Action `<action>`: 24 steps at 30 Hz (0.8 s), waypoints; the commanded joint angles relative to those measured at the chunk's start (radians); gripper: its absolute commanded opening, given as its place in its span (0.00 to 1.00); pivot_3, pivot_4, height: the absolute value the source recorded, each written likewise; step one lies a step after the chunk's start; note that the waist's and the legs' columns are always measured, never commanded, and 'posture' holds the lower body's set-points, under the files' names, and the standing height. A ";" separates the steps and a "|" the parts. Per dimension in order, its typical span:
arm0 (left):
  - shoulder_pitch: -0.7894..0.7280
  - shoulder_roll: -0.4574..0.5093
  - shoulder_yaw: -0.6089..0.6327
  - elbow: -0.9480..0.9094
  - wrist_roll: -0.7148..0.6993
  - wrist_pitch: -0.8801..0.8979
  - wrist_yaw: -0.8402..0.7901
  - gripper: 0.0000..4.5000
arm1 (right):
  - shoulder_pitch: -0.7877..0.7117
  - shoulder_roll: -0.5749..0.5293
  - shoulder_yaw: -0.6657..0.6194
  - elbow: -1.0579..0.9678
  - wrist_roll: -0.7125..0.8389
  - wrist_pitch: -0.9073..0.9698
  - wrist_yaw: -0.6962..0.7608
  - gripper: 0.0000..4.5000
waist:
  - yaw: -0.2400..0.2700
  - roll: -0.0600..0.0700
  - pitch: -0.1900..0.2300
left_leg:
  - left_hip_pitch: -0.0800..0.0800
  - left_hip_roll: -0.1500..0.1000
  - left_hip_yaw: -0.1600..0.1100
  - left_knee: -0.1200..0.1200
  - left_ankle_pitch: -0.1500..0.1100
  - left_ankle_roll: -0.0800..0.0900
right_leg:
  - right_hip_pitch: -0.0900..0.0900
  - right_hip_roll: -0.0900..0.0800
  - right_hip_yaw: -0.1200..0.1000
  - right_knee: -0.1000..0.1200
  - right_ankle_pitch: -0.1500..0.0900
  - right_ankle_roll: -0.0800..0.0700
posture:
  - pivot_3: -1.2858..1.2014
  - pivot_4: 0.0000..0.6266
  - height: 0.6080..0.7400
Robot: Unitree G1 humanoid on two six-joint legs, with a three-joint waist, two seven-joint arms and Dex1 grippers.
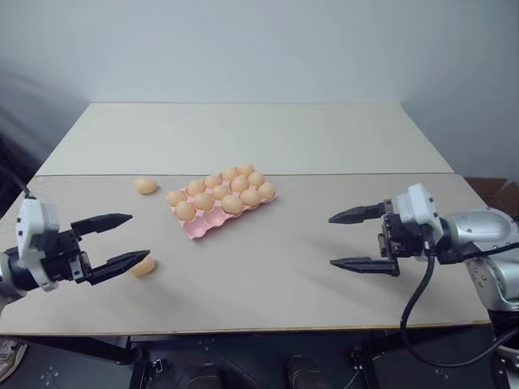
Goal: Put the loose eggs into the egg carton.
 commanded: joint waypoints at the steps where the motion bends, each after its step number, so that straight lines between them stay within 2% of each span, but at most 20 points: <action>1: 0.061 0.016 0.106 -0.018 0.013 -0.009 -0.001 1.00 | -0.002 -0.004 -0.019 -0.028 0.023 -0.023 0.007 0.99 | -0.001 0.000 0.000 | 0.000 0.000 0.000 0.000 0.000 0.000 | 0.000 0.000 0.000 0.000 0.000 0.000 | 0.52 0.24 1.00; 5: 0.144 0.049 0.162 0.024 0.086 -0.044 -0.028 1.00 | -0.015 0.005 0.003 -0.025 0.025 -0.031 0.023 0.99 | 0.000 0.000 0.000 | 0.001 0.000 0.000 0.000 0.000 0.000 | 0.000 0.000 0.000 0.001 0.000 0.000 | 0.52 0.24 1.00; 9: 0.188 0.069 0.137 0.064 0.167 -0.112 -0.056 1.00 | -0.028 0.022 0.017 -0.018 0.018 -0.042 0.019 0.99 | 0.000 0.000 0.000 | 0.002 0.000 0.001 0.000 0.000 0.000 | 0.001 0.000 0.000 0.001 0.000 0.000 | 0.52 0.24 1.00; 15: 0.050 0.050 -0.106 0.149 0.327 -0.228 0.025 1.00 | -0.034 0.034 0.027 -0.019 0.018 -0.057 0.017 0.99 | 0.015 0.000 0.000 | 0.002 0.000 0.001 0.000 0.000 0.000 | 0.001 0.000 0.000 0.001 0.000 0.000 | 0.52 0.24 1.00; 19: -0.095 0.050 -0.306 0.289 0.469 -0.345 0.031 1.00 | -0.038 0.033 0.021 -0.027 0.025 -0.059 0.015 0.99 | 0.025 -0.001 0.000 | 0.001 0.000 0.001 0.000 0.000 0.000 | 0.000 0.000 0.000 0.001 0.000 0.000 | 0.52 0.24 1.00; 24: -0.230 0.038 -0.457 0.415 0.567 -0.398 0.047 1.00 | -0.022 0.029 0.009 -0.052 0.032 -0.054 0.005 0.99 | 0.027 -0.001 0.000 | 0.001 0.000 0.001 0.000 0.000 0.000 | 0.000 0.000 0.000 0.001 0.000 0.000 | 0.52 0.24 1.00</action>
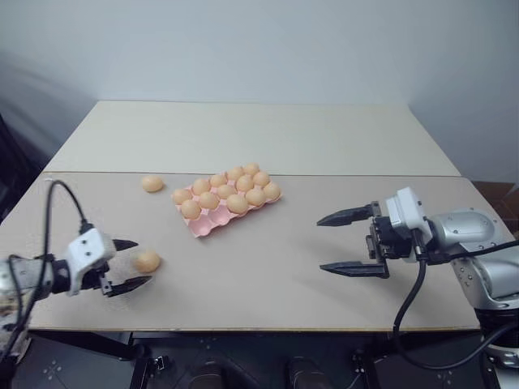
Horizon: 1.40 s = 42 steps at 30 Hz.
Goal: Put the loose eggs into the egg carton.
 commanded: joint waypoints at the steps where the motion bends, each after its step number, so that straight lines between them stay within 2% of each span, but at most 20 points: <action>1: -0.072 0.001 -0.081 0.084 0.082 -0.069 0.025 1.00 | 0.008 -0.010 -0.036 -0.053 0.027 -0.015 -0.010 0.99 | -0.001 0.000 0.000 | 0.000 0.000 0.000 0.000 0.000 0.000 | 0.000 0.000 0.000 0.000 0.000 0.000 | 0.52 0.24 1.00; 4: -0.116 -0.014 -0.102 0.120 0.072 -0.077 0.019 0.87 | 0.024 -0.015 -0.045 -0.070 0.030 -0.013 -0.022 1.00 | 0.003 0.000 0.000 | 0.000 0.000 0.000 0.000 0.000 0.000 | 0.000 0.000 0.000 0.001 0.000 0.000 | 0.52 0.24 1.00; 11: -0.145 -0.002 -0.095 0.094 0.011 -0.081 -0.043 0.40 | 0.043 -0.018 -0.056 -0.085 0.030 -0.016 -0.050 1.00 | 0.002 0.000 0.000 | 0.001 0.000 0.000 0.000 0.000 0.000 | 0.000 0.000 0.000 0.002 0.000 0.000 | 0.52 0.24 1.00; 15: -0.205 -0.032 -0.060 -0.006 -0.143 0.017 -0.094 0.40 | 0.038 -0.009 -0.048 -0.086 0.022 -0.023 -0.066 1.00 | 0.006 0.000 0.000 | 0.000 0.000 0.000 0.001 0.000 0.000 | 0.000 0.000 0.000 0.002 0.000 0.000 | 0.52 0.24 1.00; 19: -0.311 -0.115 -0.086 -0.030 -0.179 0.078 -0.030 0.40 | 0.030 -0.003 -0.037 -0.082 0.014 -0.030 -0.078 1.00 | 0.011 0.000 0.000 | 0.000 0.000 0.000 0.002 0.000 0.000 | 0.001 0.000 0.000 0.002 0.000 0.000 | 0.52 0.24 1.00; 28: -0.530 -0.341 -0.236 0.191 -0.004 0.005 0.145 0.40 | 0.018 0.007 -0.025 -0.096 0.010 -0.030 -0.109 1.00 | 0.003 0.000 0.000 | -0.001 -0.001 -0.002 0.005 0.000 0.000 | 0.001 0.000 0.000 0.003 0.000 0.001 | 0.52 0.24 1.00; 38: -0.626 -0.408 -0.276 0.343 0.075 -0.062 0.194 0.40 | 0.037 0.003 -0.036 -0.130 0.022 -0.018 -0.145 1.00 | 0.003 0.000 0.000 | -0.002 -0.001 -0.002 0.006 0.000 0.000 | 0.001 0.000 0.000 0.003 0.000 0.001 | 0.52 0.24 1.00; 42: -0.633 -0.419 -0.268 0.328 0.050 -0.041 0.166 0.68 | 0.040 0.005 -0.036 -0.136 0.026 -0.018 -0.152 1.00 | 0.004 0.000 0.000 | -0.002 -0.001 -0.002 0.006 0.000 0.000 | 0.001 0.000 0.000 0.003 0.000 0.001 | 0.52 0.24 1.00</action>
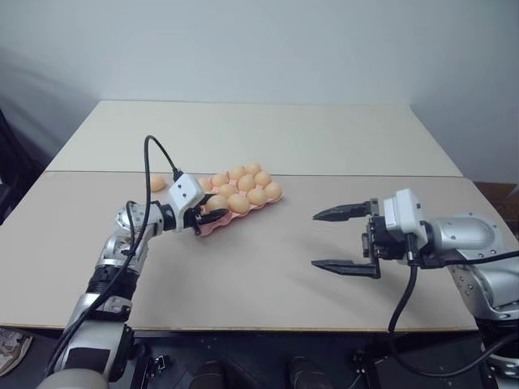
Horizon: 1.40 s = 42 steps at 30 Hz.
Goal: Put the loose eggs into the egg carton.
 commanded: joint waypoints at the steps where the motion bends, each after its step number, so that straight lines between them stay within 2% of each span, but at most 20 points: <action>1: -0.025 -0.003 0.018 -0.037 -0.036 -0.007 -0.028 0.76 | 0.000 -0.005 -0.032 -0.035 0.020 -0.009 -0.010 1.00 | 0.000 0.000 0.000 | 0.000 0.000 0.000 0.000 0.000 0.000 | 0.000 0.000 0.000 0.000 0.000 0.000 | 0.52 0.24 1.00; 4: -0.019 0.005 0.034 -0.069 -0.054 -0.004 -0.035 0.97 | 0.001 -0.005 -0.033 -0.038 0.025 -0.008 -0.013 1.00 | -0.001 0.000 0.000 | 0.000 0.000 0.000 0.000 0.000 0.000 | 0.000 0.000 0.000 0.000 0.000 0.000 | 0.52 0.24 1.00; 5: -0.017 0.009 0.039 -0.080 -0.060 -0.003 -0.034 0.99 | 0.001 -0.005 -0.033 -0.038 0.025 -0.008 -0.013 1.00 | 0.000 0.000 0.000 | 0.000 0.000 0.000 0.000 0.000 0.000 | 0.000 0.000 0.000 0.000 0.000 0.000 | 0.52 0.24 1.00; 9: 0.022 0.055 0.107 -0.191 -0.119 0.049 -0.036 0.99 | 0.000 -0.004 -0.031 -0.030 0.025 -0.008 -0.012 1.00 | -0.005 0.000 0.000 | 0.000 0.000 0.000 0.000 0.000 0.000 | 0.000 0.000 0.000 0.000 0.000 0.000 | 0.52 0.24 1.00; 14: 0.155 0.173 0.223 -0.348 -0.230 0.127 -0.086 0.99 | 0.001 0.000 -0.034 -0.019 0.028 -0.004 -0.015 1.00 | -0.015 0.000 0.000 | 0.000 0.000 0.000 0.000 0.000 0.000 | -0.001 0.000 0.000 0.001 0.000 0.000 | 0.52 0.24 1.00; 18: 0.382 0.324 0.416 -0.479 -0.391 0.167 -0.256 0.99 | 0.003 -0.001 -0.033 -0.003 0.031 -0.004 -0.003 1.00 | -0.022 0.000 0.000 | 0.001 0.001 0.000 0.000 0.000 0.000 | 0.000 0.000 0.000 0.001 0.000 0.000 | 0.52 0.24 1.00; 22: 0.569 0.405 0.561 -0.568 -0.474 0.228 -0.317 0.99 | -0.008 -0.005 -0.028 0.026 0.034 -0.011 0.029 1.00 | -0.022 0.000 0.000 | 0.000 0.001 0.000 0.000 0.000 0.000 | -0.001 0.000 0.000 0.001 0.000 0.000 | 0.52 0.24 1.00; 25: 0.683 0.418 0.625 -0.640 -0.504 0.264 -0.325 0.99 | -0.022 -0.008 -0.023 0.055 0.027 -0.022 0.060 1.00 | -0.015 0.000 0.000 | 0.002 0.001 0.001 0.000 0.000 0.000 | 0.001 -0.001 -0.001 0.001 0.000 0.000 | 0.52 0.24 1.00; 29: 0.755 0.393 0.662 -0.698 -0.515 0.276 -0.282 0.99 | -0.033 -0.001 -0.017 0.067 0.024 -0.023 0.076 1.00 | -0.007 0.000 0.000 | 0.002 0.001 0.001 -0.001 0.000 0.000 | 0.000 -0.001 -0.001 0.001 -0.001 0.000 | 0.52 0.24 1.00; 42: 0.764 0.374 0.662 -0.707 -0.527 0.286 -0.214 0.99 | -0.036 0.006 -0.021 0.070 0.016 -0.027 0.074 1.00 | -0.005 0.000 0.000 | 0.002 0.001 0.001 -0.001 0.000 0.000 | 0.000 0.000 0.000 0.000 0.000 0.000 | 0.52 0.24 1.00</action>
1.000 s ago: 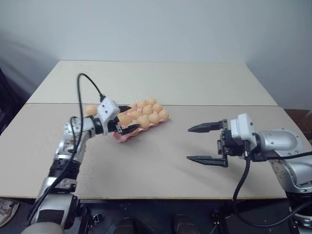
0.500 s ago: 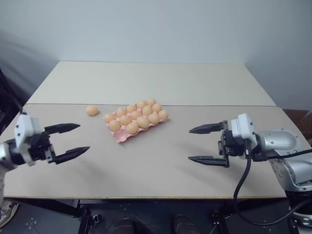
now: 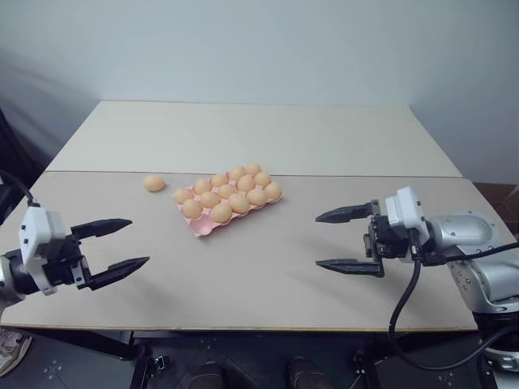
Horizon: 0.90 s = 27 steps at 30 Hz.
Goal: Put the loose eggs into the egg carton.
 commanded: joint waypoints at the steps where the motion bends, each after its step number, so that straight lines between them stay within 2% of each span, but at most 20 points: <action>1: -0.030 -0.008 0.022 -0.009 -0.008 -0.002 0.053 0.99 | -0.013 0.006 -0.024 -0.019 0.010 -0.020 -0.016 1.00 | 0.000 0.000 0.000 | 0.000 0.000 0.000 0.000 0.000 0.000 | 0.000 0.000 0.000 0.000 0.000 0.000 | 0.52 0.24 1.00; 6: -0.203 -0.081 -0.048 0.059 0.076 0.037 0.330 0.99 | -0.033 0.030 -0.009 -0.020 -0.009 -0.020 -0.059 1.00 | 0.005 0.000 0.000 | 0.001 0.000 0.000 0.000 0.000 0.000 | 0.001 0.000 0.000 0.001 0.000 0.000 | 0.52 0.24 1.00; 11: -0.426 -0.140 -0.178 0.261 0.266 0.022 0.573 0.99 | -0.042 0.046 0.001 -0.027 -0.019 -0.022 -0.085 1.00 | 0.007 0.000 0.000 | 0.000 -0.001 -0.001 0.000 0.000 0.000 | 0.001 0.000 0.000 0.000 0.000 0.000 | 0.52 0.24 1.00; 15: -0.621 -0.193 -0.259 0.481 0.369 -0.040 0.682 0.99 | -0.042 0.057 0.005 -0.037 -0.021 -0.020 -0.098 1.00 | 0.007 -0.001 0.000 | 0.000 -0.001 -0.001 0.000 0.000 0.000 | 0.001 0.000 0.000 0.001 0.000 0.000 | 0.52 0.24 1.00; 18: -0.794 -0.238 -0.295 0.723 0.433 -0.111 0.770 0.99 | -0.039 0.060 0.007 -0.049 -0.019 -0.017 -0.107 1.00 | 0.007 -0.001 0.000 | -0.001 -0.001 -0.001 0.001 0.000 0.000 | 0.000 0.000 0.000 0.000 0.000 0.000 | 0.52 0.24 1.00; 27: -1.093 -0.334 -0.366 1.279 0.530 -0.316 0.817 0.99 | -0.017 0.042 -0.012 -0.103 -0.005 -0.004 -0.132 1.00 | 0.004 -0.001 0.000 | -0.004 -0.002 -0.002 0.003 0.000 0.000 | -0.001 0.000 -0.001 0.000 0.001 0.000 | 0.52 0.24 1.00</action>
